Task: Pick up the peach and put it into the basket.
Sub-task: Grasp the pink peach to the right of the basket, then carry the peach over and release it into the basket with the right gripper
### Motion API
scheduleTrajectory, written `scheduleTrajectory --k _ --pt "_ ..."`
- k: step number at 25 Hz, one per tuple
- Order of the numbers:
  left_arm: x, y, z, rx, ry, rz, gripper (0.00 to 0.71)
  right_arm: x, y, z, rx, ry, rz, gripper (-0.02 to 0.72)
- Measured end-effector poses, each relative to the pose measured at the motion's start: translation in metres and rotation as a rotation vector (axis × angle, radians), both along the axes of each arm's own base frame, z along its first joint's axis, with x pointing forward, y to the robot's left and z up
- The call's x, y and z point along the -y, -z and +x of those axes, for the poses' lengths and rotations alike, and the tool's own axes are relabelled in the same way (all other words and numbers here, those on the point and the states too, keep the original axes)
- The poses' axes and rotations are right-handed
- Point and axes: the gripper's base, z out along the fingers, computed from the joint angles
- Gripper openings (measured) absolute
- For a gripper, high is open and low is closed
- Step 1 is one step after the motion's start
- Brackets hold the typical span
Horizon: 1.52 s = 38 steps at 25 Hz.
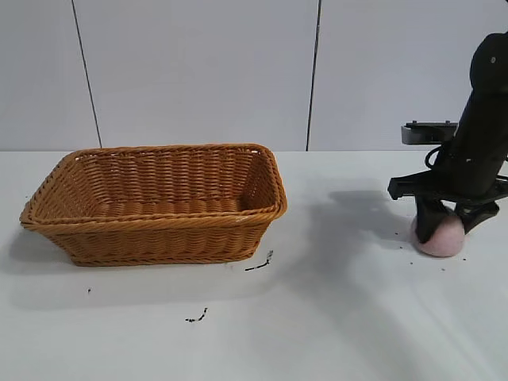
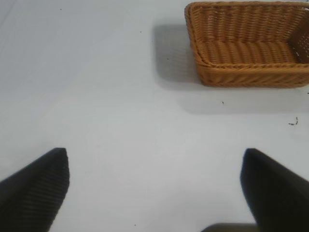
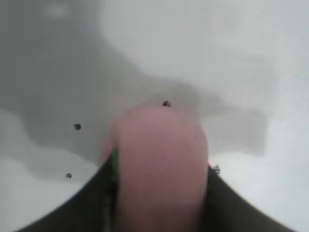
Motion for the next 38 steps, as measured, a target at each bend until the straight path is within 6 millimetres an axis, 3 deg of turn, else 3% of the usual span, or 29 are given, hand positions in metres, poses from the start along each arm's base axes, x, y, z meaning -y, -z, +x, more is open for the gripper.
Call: scheduleTrajectory --k 7,12,15,19,24,27,32,38 --pt "0.0 0.0 0.0 0.0 0.0 0.0 0.693 0.001 -0.085 -0.015 0.132 -0.009 -0.007 -0.014" --pt "0.0 0.0 0.0 0.0 0.0 0.0 0.693 -0.005 -0.146 -0.009 0.167 -0.011 0.021 -0.014" --pt "0.0 0.0 0.0 0.0 0.0 0.0 0.693 -0.026 -0.175 -0.003 0.219 -0.065 0.03 -0.014" --pt "0.0 0.0 0.0 0.0 0.0 0.0 0.693 -0.078 -0.197 0.006 0.287 -0.185 0.059 -0.014" --pt "0.0 0.0 0.0 0.0 0.0 0.0 0.693 -0.16 -0.196 0.006 0.306 -0.365 0.097 -0.014" --pt "0.0 0.0 0.0 0.0 0.0 0.0 0.693 -0.204 -0.181 0.002 0.315 -0.454 0.122 -0.014" --pt "0.0 0.0 0.0 0.0 0.0 0.0 0.693 -0.257 -0.129 0.005 0.303 -0.541 0.136 -0.014" --pt "0.0 0.0 0.0 0.0 0.0 0.0 0.693 -0.289 -0.061 0.012 0.258 -0.582 0.125 -0.014"
